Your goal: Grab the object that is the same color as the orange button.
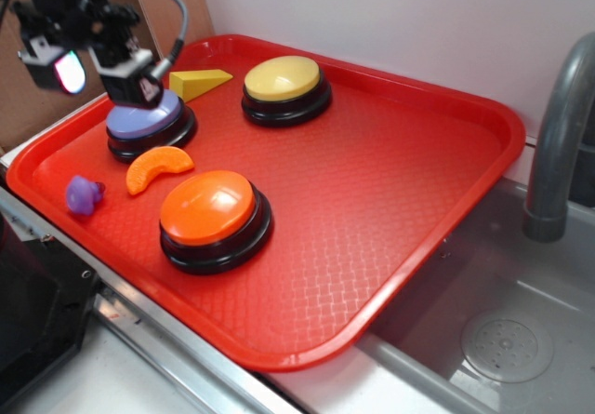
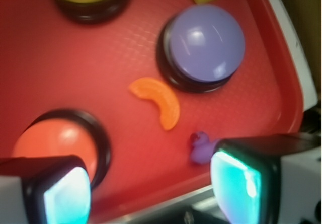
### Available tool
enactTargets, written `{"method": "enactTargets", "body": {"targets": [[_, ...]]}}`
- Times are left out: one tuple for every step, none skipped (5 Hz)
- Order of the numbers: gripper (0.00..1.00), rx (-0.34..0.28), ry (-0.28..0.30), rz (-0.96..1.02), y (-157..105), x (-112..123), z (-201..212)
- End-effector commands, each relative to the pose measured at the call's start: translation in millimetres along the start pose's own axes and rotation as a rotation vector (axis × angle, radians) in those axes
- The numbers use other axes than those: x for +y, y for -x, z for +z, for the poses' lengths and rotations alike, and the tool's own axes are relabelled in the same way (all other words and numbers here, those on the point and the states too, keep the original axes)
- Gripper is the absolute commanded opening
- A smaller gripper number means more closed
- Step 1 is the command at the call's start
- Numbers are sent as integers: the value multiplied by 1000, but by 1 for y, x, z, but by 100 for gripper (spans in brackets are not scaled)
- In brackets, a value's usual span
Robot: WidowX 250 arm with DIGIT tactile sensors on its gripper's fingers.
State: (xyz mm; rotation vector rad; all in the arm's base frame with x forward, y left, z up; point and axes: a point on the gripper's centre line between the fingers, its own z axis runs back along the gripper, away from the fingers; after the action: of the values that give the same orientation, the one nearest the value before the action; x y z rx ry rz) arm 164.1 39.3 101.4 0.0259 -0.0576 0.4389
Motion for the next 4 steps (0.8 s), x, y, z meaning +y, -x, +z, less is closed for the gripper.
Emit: {"method": "enactTargets", "body": {"targets": [[100,-22,-15,210,-18,20,-35],[100,-21,-45,216,-22,21,-52],[100,-12,-6,154,-21,18,-66],[100,-31,5,163,-16,16,-74]]}}
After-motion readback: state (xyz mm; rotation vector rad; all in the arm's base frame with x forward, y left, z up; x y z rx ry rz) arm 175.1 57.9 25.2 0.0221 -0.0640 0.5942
